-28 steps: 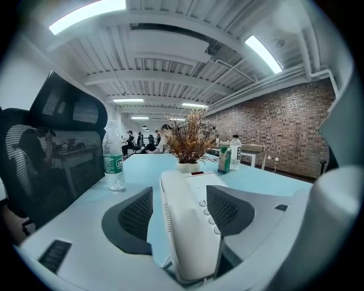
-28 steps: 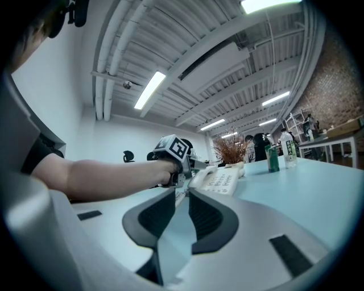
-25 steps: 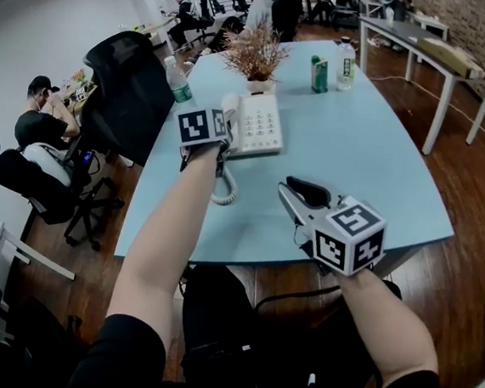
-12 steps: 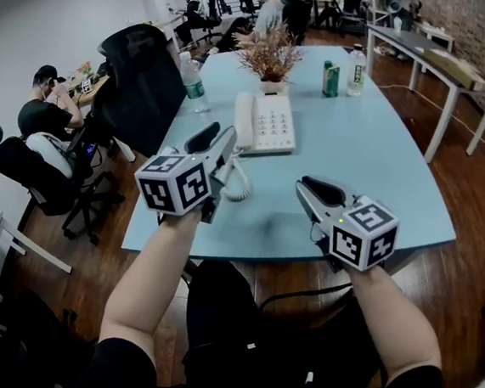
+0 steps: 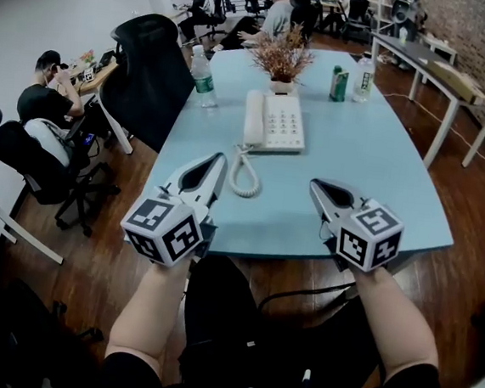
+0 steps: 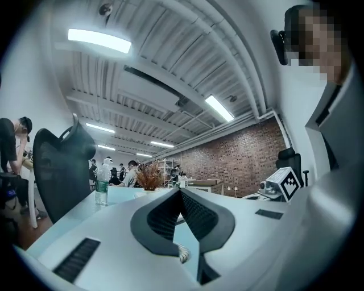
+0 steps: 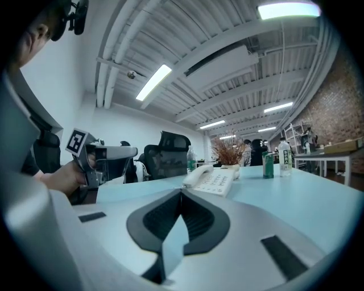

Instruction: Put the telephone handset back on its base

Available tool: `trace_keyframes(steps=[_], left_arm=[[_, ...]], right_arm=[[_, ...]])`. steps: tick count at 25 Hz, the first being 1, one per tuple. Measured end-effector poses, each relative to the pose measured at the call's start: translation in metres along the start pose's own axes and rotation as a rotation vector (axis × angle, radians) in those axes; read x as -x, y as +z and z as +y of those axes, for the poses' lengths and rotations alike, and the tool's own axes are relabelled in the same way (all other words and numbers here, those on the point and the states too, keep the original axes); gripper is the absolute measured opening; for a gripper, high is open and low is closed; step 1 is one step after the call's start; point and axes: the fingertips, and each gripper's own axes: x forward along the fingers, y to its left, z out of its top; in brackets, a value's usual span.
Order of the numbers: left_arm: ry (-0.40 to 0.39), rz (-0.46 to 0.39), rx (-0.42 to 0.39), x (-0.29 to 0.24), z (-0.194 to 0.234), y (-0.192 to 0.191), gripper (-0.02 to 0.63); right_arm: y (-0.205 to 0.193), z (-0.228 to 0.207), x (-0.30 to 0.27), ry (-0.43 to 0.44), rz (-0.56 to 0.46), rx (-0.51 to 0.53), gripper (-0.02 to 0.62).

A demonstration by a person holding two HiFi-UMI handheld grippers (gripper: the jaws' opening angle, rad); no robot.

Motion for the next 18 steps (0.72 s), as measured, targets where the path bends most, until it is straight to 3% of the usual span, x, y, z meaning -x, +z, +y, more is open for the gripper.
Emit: trace_keyframes(steps=[6, 10, 18], left_arm=[[0.014, 0.069, -0.066, 0.016, 0.0, -0.022, 0.0], [0.001, 0.063, -0.007, 0.012, 0.001, -0.027, 0.0], [0.042, 0.066, 0.023, 0.011, 0.011, -0.038, 0.0]], right_arm=[[-0.003, -0.002, 0.001, -0.02, 0.027, 0.009, 0.015], [-0.008, -0.007, 0.0, -0.017, 0.046, -0.003, 0.015], [-0.009, -0.009, -0.002, -0.026, 0.061, -0.015, 0.014]])
